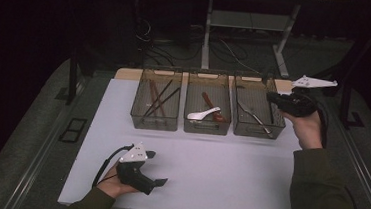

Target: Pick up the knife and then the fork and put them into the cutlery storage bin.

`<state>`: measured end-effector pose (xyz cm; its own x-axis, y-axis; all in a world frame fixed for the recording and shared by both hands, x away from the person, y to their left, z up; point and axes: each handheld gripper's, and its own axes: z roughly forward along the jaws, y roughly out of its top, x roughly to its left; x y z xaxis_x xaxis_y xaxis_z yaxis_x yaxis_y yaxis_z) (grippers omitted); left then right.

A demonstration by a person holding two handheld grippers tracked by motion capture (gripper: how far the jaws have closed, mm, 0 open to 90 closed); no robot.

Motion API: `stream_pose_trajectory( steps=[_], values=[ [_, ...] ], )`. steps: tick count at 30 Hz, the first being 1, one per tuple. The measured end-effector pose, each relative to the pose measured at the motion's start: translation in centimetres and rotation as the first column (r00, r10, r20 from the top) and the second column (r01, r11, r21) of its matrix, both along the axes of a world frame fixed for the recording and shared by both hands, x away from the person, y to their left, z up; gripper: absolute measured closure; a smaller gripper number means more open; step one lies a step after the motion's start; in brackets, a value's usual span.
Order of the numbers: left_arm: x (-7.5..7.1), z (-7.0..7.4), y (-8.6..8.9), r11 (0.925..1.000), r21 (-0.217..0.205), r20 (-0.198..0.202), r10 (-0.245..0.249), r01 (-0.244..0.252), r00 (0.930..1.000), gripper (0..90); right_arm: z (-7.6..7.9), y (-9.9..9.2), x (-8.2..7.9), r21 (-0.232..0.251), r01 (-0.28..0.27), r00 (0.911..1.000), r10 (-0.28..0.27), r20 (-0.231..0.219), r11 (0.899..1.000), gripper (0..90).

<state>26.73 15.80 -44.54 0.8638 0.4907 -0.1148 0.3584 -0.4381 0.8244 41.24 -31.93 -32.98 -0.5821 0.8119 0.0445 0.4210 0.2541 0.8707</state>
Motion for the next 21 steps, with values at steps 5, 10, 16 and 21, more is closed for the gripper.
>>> stream_pose_trajectory(
  steps=[5, 10, 16, 21],
  values=[
    [0.0, 0.0, 0.0, 1.0000, -0.001, -0.001, 0.001, -0.001, 1.0000, 0.0, -1.1, -1.3, 1.3, -0.006, 0.040, 0.9983, -0.041, -0.041, 0.999, 84.6],
    [0.0, 0.0, 0.0, 1.0000, 0.000, 0.001, -0.001, 0.001, 1.0000, 0.0, -2.2, -1.7, 2.0, -0.028, 0.056, 0.9959, -0.058, -0.070, 0.998, 84.6],
    [0.3, 0.0, 0.2, 0.9999, -0.012, 0.013, 0.003, -0.002, 0.9999, 0.0, -3.2, -1.6, 2.7, -0.068, 0.062, 0.9914, -0.070, -0.111, 0.996, 84.6],
    [0.8, 0.0, 0.5, 0.9997, -0.020, 0.020, 0.016, -0.015, 0.9997, 0.0, -4.0, -1.6, 3.2, -0.103, 0.063, 0.9864, -0.077, -0.145, 0.993, 84.6]
  ],
)
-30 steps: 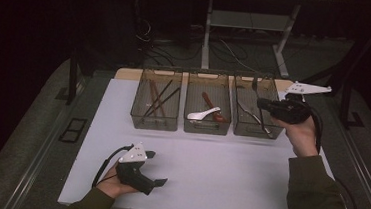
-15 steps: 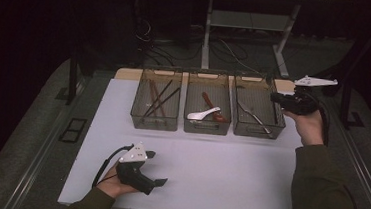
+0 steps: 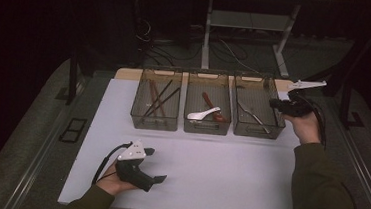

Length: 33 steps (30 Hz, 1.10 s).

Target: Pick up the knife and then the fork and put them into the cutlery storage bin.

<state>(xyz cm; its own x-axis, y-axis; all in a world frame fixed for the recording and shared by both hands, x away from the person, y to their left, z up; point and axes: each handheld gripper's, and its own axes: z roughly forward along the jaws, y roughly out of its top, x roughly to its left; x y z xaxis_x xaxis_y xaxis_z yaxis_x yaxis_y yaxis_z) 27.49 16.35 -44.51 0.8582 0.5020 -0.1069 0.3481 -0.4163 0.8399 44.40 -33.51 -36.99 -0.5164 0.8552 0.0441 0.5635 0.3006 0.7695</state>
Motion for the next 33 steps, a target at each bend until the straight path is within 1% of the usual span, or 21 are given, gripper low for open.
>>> stream_pose_trajectory(
  steps=[1, 7, 13, 17, 23, 27, 29, 33],
  values=[
    [0.1, 0.0, 0.0, 1.0000, -0.003, 0.002, 0.003, -0.003, 1.0000, 0.0, -0.2, 0.0, 0.1, -0.012, -0.005, 1.0000, 0.005, -0.003, 1.000, 84.6],
    [-0.1, 0.0, -0.1, 1.0000, 0.005, -0.003, 0.001, -0.001, 1.0000, 0.0, -1.2, 0.4, 0.7, -0.055, -0.024, 0.9976, 0.020, -0.066, 0.998, 84.6],
    [-0.1, 0.0, -0.2, 1.0000, 0.009, -0.006, -0.002, 0.002, 1.0000, 0.0, -2.2, 1.2, 1.3, -0.087, -0.050, 0.9901, 0.037, -0.135, 0.995, 84.5],
    [-0.2, 0.0, -0.2, 1.0000, 0.007, -0.006, -0.003, 0.003, 1.0000, 0.0, -2.7, 2.0, 1.6, -0.124, -0.071, 0.9854, 0.051, -0.163, 0.990, 84.5],
    [-0.2, 0.0, -0.3, 1.0000, 0.005, -0.008, -0.006, 0.006, 0.9999, 0.0, -2.7, 3.1, 2.1, -0.182, -0.100, 0.9775, 0.062, -0.201, 0.978, 82.8],
    [-0.2, 0.0, -0.2, 1.0000, 0.007, -0.008, -0.007, 0.007, 0.9999, 0.0, -2.5, 3.3, 2.2, -0.162, -0.094, 0.9798, 0.062, -0.190, 0.982, 72.7],
    [-0.3, 0.0, -0.2, 1.0000, 0.005, -0.009, -0.006, 0.006, 0.9999, 0.0, -2.4, 3.3, 2.2, -0.158, -0.086, 0.9827, 0.058, -0.176, 0.984, 67.4],
    [-0.2, 0.0, -0.3, 1.0000, 0.005, -0.011, -0.006, 0.006, 0.9999, 0.0, -2.1, 3.2, 2.0, -0.133, -0.069, 0.9869, 0.048, -0.154, 0.989, 52.7]
  ],
)
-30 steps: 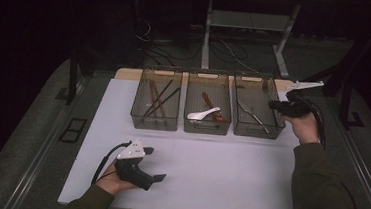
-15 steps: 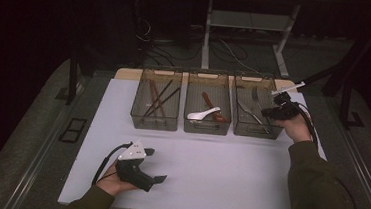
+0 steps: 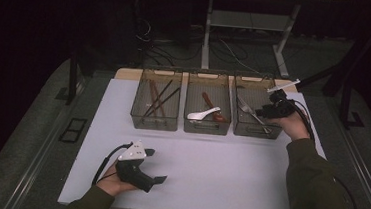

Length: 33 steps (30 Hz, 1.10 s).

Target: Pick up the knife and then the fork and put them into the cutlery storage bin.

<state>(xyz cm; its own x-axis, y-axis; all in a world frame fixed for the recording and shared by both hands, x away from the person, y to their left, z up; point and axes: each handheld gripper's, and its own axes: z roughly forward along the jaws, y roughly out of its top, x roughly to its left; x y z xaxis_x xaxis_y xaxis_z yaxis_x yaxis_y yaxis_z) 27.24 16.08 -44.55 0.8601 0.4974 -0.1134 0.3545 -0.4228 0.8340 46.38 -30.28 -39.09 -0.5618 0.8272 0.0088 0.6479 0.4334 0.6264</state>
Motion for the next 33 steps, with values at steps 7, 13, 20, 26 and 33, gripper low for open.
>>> stream_pose_trajectory(
  steps=[7, 13, 20, 26, 33],
  values=[
    [0.0, 0.0, 0.0, 1.0000, 0.002, -0.001, 0.003, -0.003, 1.0000, 0.0, 0.7, -0.3, -0.4, 0.089, 0.037, 0.9982, -0.041, 0.044, 0.995, 35.3],
    [0.1, 0.1, 0.1, 1.0000, 0.002, -0.004, 0.008, -0.008, 1.0000, 0.0, 1.2, -0.3, -1.2, 0.137, 0.058, 0.9924, -0.072, 0.100, 0.989, 23.1],
    [0.1, 0.0, 0.0, 0.9999, 0.001, -0.007, 0.014, -0.014, 0.9999, 0.0, 1.8, -0.2, -2.8, 0.183, 0.013, 0.9858, -0.043, 0.162, 0.983, 18.4],
    [0.0, 0.0, 0.0, 0.9998, 0.008, -0.008, 0.016, -0.016, 0.9998, 0.0, 2.1, 0.3, -4.5, 0.214, -0.040, 0.9850, 0.003, 0.173, 0.976, 17.8],
    [-0.2, 0.0, -0.1, 0.9998, 0.014, -0.007, 0.013, -0.013, 0.9999, 0.0, 1.7, 1.1, -6.9, 0.218, -0.093, 0.9792, 0.050, 0.196, 0.971, 17.3]
  ],
)
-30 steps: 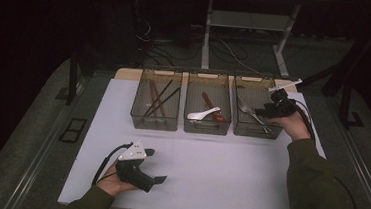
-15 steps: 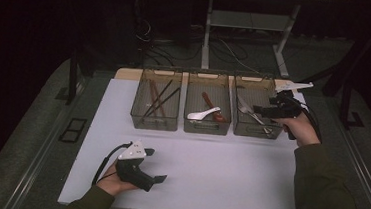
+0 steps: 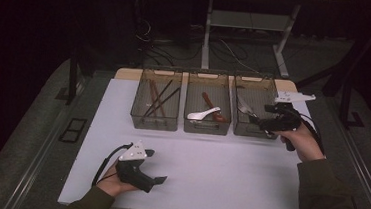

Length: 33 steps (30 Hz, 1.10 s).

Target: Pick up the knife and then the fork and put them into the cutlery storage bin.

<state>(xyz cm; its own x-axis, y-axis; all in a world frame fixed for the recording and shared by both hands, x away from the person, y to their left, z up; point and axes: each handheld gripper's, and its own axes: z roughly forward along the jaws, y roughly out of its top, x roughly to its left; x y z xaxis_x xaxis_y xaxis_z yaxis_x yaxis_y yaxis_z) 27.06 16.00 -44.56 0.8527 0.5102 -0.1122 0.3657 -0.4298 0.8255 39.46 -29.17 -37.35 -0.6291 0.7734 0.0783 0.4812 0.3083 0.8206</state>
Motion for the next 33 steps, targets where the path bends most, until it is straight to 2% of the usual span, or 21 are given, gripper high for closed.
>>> stream_pose_trajectory(
  steps=[7, 20, 23, 30, 33],
  values=[
    [-0.1, 0.0, 0.0, 1.0000, 0.007, 0.002, -0.003, 0.003, 1.0000, 0.0, -0.5, 0.5, -2.3, -0.014, -0.035, 0.9993, 0.035, 0.011, 0.999, 17.3],
    [-0.3, 0.1, -0.1, 0.9999, 0.011, 0.007, -0.005, 0.005, 1.0000, 0.0, -2.4, 1.0, -6.6, 0.016, -0.111, 0.9934, 0.111, 0.029, 0.994, 17.3],
    [-0.4, 0.2, -0.1, 1.0000, 0.009, 0.007, -0.004, 0.004, 1.0000, 0.0, -2.6, 1.0, -7.2, 0.036, -0.113, 0.9929, 0.112, 0.040, 0.993, 17.3],
    [-0.5, 0.2, -0.1, 1.0000, 0.005, 0.012, -0.005, 0.005, 0.9999, 0.0, -3.5, 0.5, -8.8, 0.072, -0.098, 0.9948, 0.095, 0.037, 0.993, 17.4],
    [-0.5, 0.3, 0.0, 1.0000, 0.005, 0.012, -0.004, 0.004, 0.9999, 0.0, -4.1, 0.2, -9.6, 0.073, -0.092, 0.9952, 0.090, 0.039, 0.993, 17.4]
  ],
)
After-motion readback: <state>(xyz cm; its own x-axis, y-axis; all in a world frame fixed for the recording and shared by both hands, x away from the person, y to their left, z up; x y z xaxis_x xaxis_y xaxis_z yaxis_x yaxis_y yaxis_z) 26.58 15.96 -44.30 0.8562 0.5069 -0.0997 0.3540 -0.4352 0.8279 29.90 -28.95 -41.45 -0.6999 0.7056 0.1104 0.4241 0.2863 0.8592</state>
